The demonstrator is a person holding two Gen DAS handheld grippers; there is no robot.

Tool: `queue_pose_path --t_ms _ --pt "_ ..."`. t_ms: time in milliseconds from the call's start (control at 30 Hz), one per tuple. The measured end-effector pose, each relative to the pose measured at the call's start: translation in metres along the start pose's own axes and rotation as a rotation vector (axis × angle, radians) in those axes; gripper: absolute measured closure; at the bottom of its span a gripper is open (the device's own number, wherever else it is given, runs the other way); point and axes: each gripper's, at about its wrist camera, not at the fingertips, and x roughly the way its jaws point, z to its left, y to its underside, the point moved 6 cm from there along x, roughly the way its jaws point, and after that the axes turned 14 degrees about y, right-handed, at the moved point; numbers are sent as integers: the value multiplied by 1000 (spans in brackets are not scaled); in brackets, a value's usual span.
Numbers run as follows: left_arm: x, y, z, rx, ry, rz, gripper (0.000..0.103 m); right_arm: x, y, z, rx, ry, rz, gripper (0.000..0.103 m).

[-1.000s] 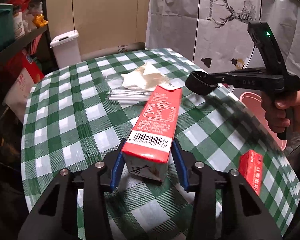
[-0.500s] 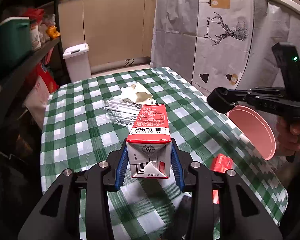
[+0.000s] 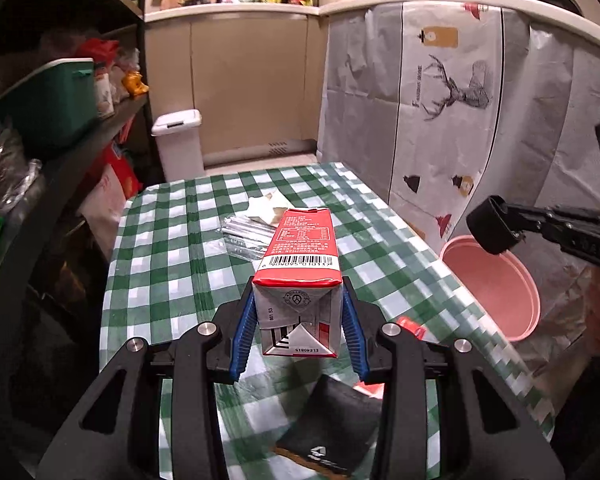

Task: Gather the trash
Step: 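Carry the milk carton with the left tool while the right tool carries the strap to the bin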

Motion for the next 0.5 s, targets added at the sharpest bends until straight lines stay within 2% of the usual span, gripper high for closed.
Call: queue_pose_path --t_ms 500 --pt "-33 -11 -37 -91 -52 -115 64 -38 7 -26 60 90 -89 100"
